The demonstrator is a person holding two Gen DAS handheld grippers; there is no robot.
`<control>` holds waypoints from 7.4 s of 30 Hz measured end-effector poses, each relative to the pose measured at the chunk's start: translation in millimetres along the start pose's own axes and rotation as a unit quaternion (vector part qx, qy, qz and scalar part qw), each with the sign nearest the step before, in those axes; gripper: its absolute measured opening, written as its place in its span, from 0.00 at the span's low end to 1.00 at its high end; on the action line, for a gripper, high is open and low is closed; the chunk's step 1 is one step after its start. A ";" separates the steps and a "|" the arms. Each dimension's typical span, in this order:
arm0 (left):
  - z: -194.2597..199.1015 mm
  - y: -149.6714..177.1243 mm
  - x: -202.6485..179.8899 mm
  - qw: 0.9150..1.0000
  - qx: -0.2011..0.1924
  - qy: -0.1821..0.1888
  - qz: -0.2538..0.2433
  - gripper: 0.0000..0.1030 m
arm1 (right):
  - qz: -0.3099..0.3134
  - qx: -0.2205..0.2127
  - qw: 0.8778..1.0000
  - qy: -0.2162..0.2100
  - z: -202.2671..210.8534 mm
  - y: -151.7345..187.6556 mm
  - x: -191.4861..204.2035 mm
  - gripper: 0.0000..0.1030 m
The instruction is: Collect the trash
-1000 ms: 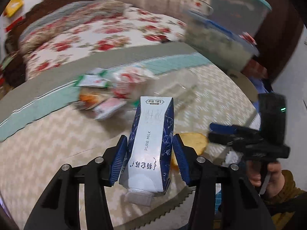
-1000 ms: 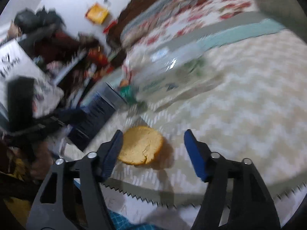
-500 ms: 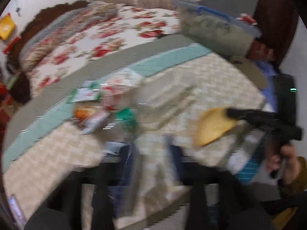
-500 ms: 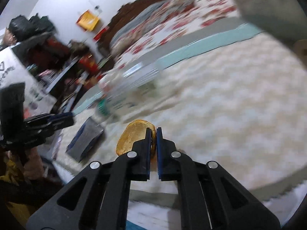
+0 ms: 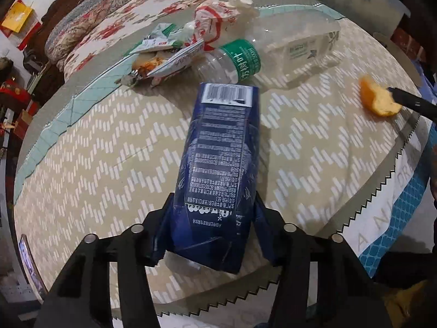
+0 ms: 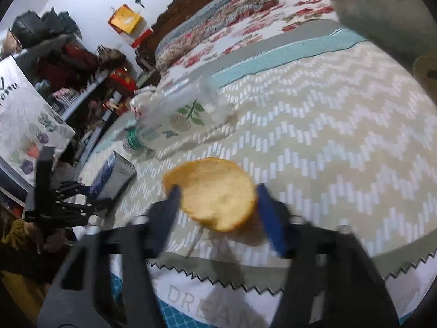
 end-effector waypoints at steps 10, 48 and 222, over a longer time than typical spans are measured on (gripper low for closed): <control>8.0 -44.5 -60.7 0.993 -0.032 0.108 -0.036 0.45 | -0.005 -0.038 0.999 0.023 12.1 -1.7 -1.6 0.07; 24.6 -163.6 -196.0 0.940 -0.162 0.291 -0.066 0.65 | -0.128 -0.273 0.934 0.190 158.7 -69.2 -120.8 0.80; 34.3 -217.2 -218.8 0.915 -0.171 0.364 -0.036 0.79 | -0.080 -0.282 0.893 0.341 178.9 -52.3 -119.5 0.65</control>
Point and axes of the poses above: each gripper's, at about its wrist camera, not at the fingertips, and z roughly against the way its jaws point, x to its left, y to its underside, the point moved 1 cm from there along -z, roughly the way its jaws point, and after that the axes turned 14 degrees about -x, right-handed, at the moved point
